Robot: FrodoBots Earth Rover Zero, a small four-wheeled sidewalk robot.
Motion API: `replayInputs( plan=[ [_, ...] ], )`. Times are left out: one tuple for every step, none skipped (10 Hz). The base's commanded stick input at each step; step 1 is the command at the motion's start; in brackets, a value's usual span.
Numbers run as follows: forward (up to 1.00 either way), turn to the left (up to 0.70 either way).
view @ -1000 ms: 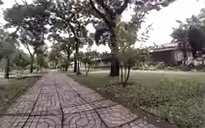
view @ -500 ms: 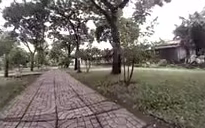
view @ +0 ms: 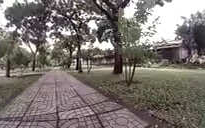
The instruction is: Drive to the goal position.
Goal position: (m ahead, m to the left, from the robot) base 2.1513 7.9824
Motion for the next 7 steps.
replayInputs(
  plan=[
    [0.70,0.27],
    [0.70,0.27],
    [0.70,0.27],
    [0.70,0.16],
    [0.70,0.00],
    [0.70,0.00],
    [0.70,0.00]
  ],
)
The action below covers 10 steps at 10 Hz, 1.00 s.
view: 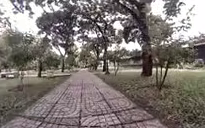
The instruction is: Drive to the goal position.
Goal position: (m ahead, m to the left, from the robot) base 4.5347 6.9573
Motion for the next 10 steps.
replayInputs(
  plan=[
    [0.70,0.00],
    [0.70,0.00],
    [0.70,0.00],
    [0.70,0.00],
    [0.70,0.00],
    [0.70,0.00],
    [0.70,0.00],
    [0.70,0.00],
    [0.70,0.00],
    [0.70,0.00]
  ],
)
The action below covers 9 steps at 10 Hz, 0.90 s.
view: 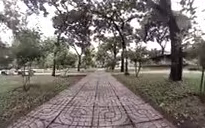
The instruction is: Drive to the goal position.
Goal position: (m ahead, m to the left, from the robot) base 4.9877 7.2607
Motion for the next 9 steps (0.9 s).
replayInputs(
  plan=[
    [0.70,-0.14],
    [0.70,-0.27],
    [0.70,-0.27],
    [0.70,0.00],
    [0.70,0.00],
    [0.70,0.00],
    [0.70,0.00],
    [0.70,0.00],
    [0.70,0.00]
  ],
)
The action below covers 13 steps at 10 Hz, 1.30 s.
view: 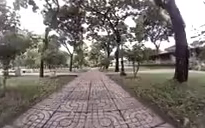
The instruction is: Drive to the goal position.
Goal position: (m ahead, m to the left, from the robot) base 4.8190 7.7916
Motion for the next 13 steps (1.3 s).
replayInputs(
  plan=[
    [0.70,0.00],
    [0.70,0.00],
    [0.70,0.00],
    [0.70,0.00],
    [0.70,0.00],
    [0.70,0.00],
    [0.70,0.00],
    [0.70,0.00],
    [0.70,0.00],
    [0.70,0.00],
    [0.70,0.00],
    [0.70,0.00],
    [0.70,0.00]
  ],
)
